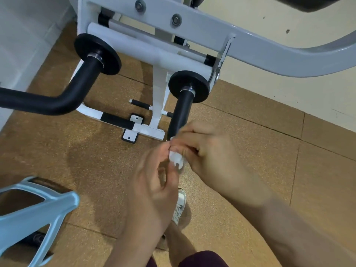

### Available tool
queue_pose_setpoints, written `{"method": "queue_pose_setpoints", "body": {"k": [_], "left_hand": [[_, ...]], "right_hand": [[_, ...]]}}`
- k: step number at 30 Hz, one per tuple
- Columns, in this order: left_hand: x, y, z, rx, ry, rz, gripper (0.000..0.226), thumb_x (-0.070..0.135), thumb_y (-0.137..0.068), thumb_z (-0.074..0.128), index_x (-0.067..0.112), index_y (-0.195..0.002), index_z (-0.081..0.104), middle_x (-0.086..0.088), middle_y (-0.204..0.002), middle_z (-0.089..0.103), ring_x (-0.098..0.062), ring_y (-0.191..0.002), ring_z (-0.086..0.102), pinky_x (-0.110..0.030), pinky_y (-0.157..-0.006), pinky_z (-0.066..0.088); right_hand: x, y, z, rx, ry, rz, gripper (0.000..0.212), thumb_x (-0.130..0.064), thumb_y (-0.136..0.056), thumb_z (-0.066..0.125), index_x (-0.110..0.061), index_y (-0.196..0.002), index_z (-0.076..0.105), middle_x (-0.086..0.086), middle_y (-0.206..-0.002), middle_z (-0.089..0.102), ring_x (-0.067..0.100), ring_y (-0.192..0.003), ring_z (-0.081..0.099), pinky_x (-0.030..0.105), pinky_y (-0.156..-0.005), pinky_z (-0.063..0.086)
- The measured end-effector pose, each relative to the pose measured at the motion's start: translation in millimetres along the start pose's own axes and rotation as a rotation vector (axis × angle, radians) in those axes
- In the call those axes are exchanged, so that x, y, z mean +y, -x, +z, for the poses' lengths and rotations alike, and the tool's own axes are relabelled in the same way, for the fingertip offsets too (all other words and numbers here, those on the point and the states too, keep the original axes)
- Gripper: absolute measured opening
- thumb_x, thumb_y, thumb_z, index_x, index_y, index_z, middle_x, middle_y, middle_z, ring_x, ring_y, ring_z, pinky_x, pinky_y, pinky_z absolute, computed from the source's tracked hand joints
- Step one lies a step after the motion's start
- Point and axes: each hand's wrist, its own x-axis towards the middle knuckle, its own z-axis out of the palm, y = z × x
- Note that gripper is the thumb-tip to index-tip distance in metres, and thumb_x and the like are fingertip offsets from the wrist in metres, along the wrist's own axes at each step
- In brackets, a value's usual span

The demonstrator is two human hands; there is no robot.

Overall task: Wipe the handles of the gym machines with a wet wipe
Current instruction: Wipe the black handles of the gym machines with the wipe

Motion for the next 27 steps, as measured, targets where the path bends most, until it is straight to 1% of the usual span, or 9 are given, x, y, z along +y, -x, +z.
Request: {"method": "queue_pose_setpoints", "body": {"k": [5, 7, 9, 13, 15, 17, 20, 24, 27], "left_hand": [[1, -7, -9, -0.031, -0.001, -0.001, 0.030, 0.032, -0.087, 0.050, 0.039, -0.114, 0.059, 0.026, -0.109, 0.054, 0.008, -0.099, 0.052, -0.008, -0.076, 0.043], [2, -9, -10, -0.048, 0.015, -0.010, 0.028, 0.028, -0.089, 0.054, 0.038, -0.115, 0.058, 0.024, -0.107, 0.055, 0.008, -0.100, 0.052, -0.007, -0.077, 0.044], [4, -12, -10, -0.050, 0.041, -0.020, 0.030, 0.025, -0.090, 0.056, 0.035, -0.118, 0.058, 0.022, -0.108, 0.055, 0.007, -0.103, 0.052, -0.008, -0.081, 0.044], [8, -19, -10, -0.007, 0.076, -0.014, 0.023, 0.026, -0.090, 0.055, 0.030, -0.108, 0.068, 0.022, -0.104, 0.059, 0.003, -0.097, 0.057, -0.011, -0.077, 0.046], [8, -20, -11, 0.013, 0.071, -0.009, 0.016, 0.021, -0.091, 0.060, 0.026, -0.100, 0.071, 0.020, -0.099, 0.062, 0.003, -0.092, 0.059, -0.011, -0.075, 0.047], [9, -22, -10, -0.011, 0.112, -0.055, 0.019, 0.021, -0.089, 0.062, 0.027, -0.105, 0.071, 0.021, -0.099, 0.062, 0.004, -0.091, 0.060, -0.010, -0.075, 0.048], [12, -28, -10, -0.020, 0.145, -0.069, 0.029, 0.024, -0.086, 0.062, 0.031, -0.114, 0.065, 0.021, -0.105, 0.060, 0.005, -0.095, 0.058, -0.008, -0.077, 0.047], [15, -41, -10, -0.013, 0.159, -0.042, 0.030, 0.019, -0.087, 0.063, 0.034, -0.113, 0.065, 0.018, -0.104, 0.058, 0.000, -0.091, 0.060, -0.014, -0.073, 0.050], [15, -48, -7, -0.030, 0.156, -0.050, 0.029, 0.020, -0.088, 0.063, 0.031, -0.114, 0.066, 0.017, -0.103, 0.059, -0.001, -0.090, 0.059, -0.014, -0.073, 0.049]], "right_hand": [[-5, 6, -9, -0.078, 0.055, 0.005, 0.024, -0.014, -0.084, 0.053, -0.018, -0.091, 0.075, -0.003, -0.095, 0.063, 0.013, -0.086, 0.060, 0.021, -0.070, 0.048], [-3, -1, -10, -0.071, 0.105, -0.022, 0.027, -0.014, -0.082, 0.050, -0.018, -0.088, 0.075, -0.003, -0.089, 0.065, 0.014, -0.081, 0.062, 0.025, -0.066, 0.050], [2, -20, -5, 0.002, 0.100, 0.048, 0.018, -0.009, -0.082, 0.060, -0.017, -0.086, 0.075, -0.001, -0.082, 0.063, 0.016, -0.071, 0.061, 0.029, -0.058, 0.050], [-9, -17, -2, -0.042, 0.188, 0.122, 0.014, -0.008, -0.077, 0.065, -0.020, -0.080, 0.073, -0.002, -0.073, 0.052, 0.016, -0.058, 0.052, 0.020, -0.044, 0.031], [-11, -11, -5, -0.076, 0.157, 0.090, 0.018, -0.012, -0.079, 0.058, -0.021, -0.080, 0.073, -0.003, -0.074, 0.051, 0.018, -0.059, 0.053, 0.026, -0.045, 0.038], [0, -24, -4, 0.007, 0.166, 0.118, 0.019, -0.013, -0.080, 0.056, -0.019, -0.084, 0.074, -0.003, -0.075, 0.053, 0.018, -0.060, 0.055, 0.025, -0.050, 0.041], [4, -37, 0, 0.115, 0.204, 0.217, 0.018, -0.011, -0.077, 0.062, -0.017, -0.087, 0.075, -0.003, -0.073, 0.050, 0.017, -0.059, 0.052, 0.020, -0.050, 0.033], [-12, -20, 5, 0.052, 0.096, 0.225, 0.018, -0.016, -0.080, 0.060, -0.023, -0.085, 0.076, -0.011, -0.073, 0.042, 0.009, -0.061, 0.045, 0.015, -0.050, 0.032], [6, -42, 9, 0.170, 0.089, 0.334, 0.012, -0.019, -0.084, 0.065, -0.023, -0.089, 0.075, -0.009, -0.073, 0.044, 0.008, -0.062, 0.044, 0.012, -0.052, 0.026]]}}
